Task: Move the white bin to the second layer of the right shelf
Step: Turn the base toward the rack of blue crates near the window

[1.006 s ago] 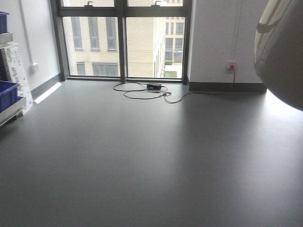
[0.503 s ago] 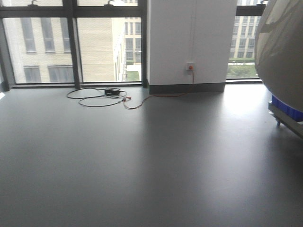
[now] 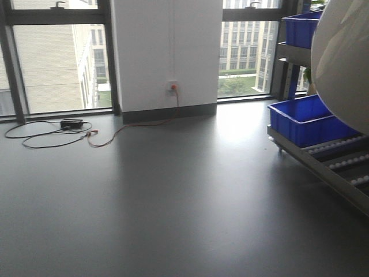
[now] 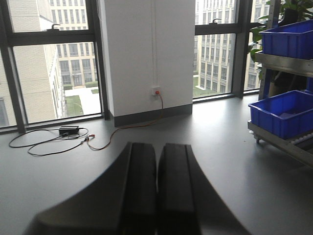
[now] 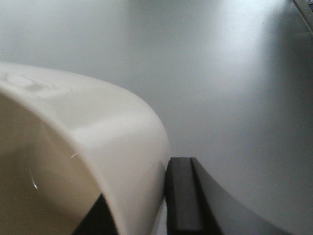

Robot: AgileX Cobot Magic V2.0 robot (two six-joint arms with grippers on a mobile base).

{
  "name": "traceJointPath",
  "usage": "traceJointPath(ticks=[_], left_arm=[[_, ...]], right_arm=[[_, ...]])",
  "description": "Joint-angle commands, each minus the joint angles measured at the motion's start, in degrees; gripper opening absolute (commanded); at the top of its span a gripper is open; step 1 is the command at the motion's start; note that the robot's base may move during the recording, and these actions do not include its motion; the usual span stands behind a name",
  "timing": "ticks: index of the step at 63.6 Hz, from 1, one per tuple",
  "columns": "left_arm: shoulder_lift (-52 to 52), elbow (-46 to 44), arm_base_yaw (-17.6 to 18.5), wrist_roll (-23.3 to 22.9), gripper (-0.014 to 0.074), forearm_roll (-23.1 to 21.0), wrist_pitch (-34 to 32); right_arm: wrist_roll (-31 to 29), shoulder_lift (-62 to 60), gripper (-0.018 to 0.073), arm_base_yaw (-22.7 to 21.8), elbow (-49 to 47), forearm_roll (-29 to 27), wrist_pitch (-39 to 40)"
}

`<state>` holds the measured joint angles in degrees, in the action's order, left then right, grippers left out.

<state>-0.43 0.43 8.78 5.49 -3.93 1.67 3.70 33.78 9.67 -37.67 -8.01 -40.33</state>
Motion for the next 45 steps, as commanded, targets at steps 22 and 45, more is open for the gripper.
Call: traceJointPath(ticks=[22,45], left_arm=[[-0.97,1.9,0.18,-0.43,0.0085,-0.33,-5.15],[-0.97,1.9,0.18,-0.43,0.0085,-0.33,-5.15]], right_arm=[[-0.14,-0.11,0.0056,-0.09,-1.89,-0.67,5.15],[-0.14,-0.11,0.0056,-0.09,-1.89,-0.67,5.15]])
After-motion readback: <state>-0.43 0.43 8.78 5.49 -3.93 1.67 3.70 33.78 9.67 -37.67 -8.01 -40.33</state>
